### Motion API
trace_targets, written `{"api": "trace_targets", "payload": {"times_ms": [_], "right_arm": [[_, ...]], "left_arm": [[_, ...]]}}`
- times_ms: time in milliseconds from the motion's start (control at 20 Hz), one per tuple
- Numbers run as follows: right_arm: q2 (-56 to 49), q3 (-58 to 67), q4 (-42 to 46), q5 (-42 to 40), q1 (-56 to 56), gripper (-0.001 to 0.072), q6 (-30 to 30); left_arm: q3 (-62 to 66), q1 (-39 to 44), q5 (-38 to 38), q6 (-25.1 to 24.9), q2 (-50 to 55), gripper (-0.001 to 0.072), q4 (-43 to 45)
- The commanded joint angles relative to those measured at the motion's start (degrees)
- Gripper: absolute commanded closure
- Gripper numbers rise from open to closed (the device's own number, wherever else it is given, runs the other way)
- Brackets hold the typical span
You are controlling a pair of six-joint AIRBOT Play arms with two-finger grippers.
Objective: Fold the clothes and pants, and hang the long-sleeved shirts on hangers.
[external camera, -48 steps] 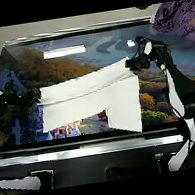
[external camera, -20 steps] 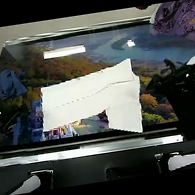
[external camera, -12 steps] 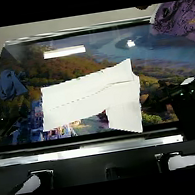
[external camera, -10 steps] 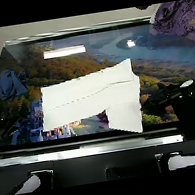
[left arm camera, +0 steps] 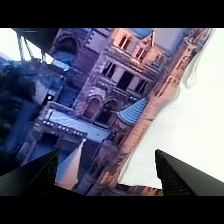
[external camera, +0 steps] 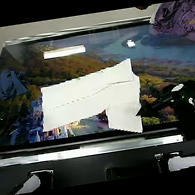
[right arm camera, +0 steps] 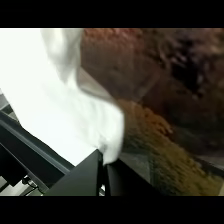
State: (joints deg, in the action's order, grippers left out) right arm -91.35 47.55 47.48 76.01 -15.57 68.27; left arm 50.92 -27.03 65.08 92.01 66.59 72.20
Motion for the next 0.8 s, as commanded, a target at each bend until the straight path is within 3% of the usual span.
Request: {"api": "trace_targets", "payload": {"times_ms": [0, 150, 250, 500, 750], "right_arm": [[0.1, -0.3, -0.3, -0.2, 1.8, 0.0678, 0.6], [0.2, -0.3, -0.4, 2.3, 1.8, 0.0678, 0.6], [1.0, -0.3, -0.3, 3.3, 1.8, 0.0678, 0.5], [2.4, -0.3, -0.3, 3.4, 1.8, 0.0678, 0.5], [2.4, -0.3, -0.3, 3.7, 1.8, 0.0678, 0.5]], "left_arm": [[0.0, 0.0, -0.1, -0.2, 0.0, 0.0083, 0.0], [-2.4, -0.5, 1.9, 0.7, -0.1, 0.0110, 0.0], [-7.2, -2.3, 1.0, -3.9, -0.1, 0.0109, -1.7], [-16.8, -11.1, -1.5, -22.3, 1.0, 0.0109, -26.8], [-17.7, -11.0, 0.5, -24.9, 5.9, 0.0109, -28.2]]}}
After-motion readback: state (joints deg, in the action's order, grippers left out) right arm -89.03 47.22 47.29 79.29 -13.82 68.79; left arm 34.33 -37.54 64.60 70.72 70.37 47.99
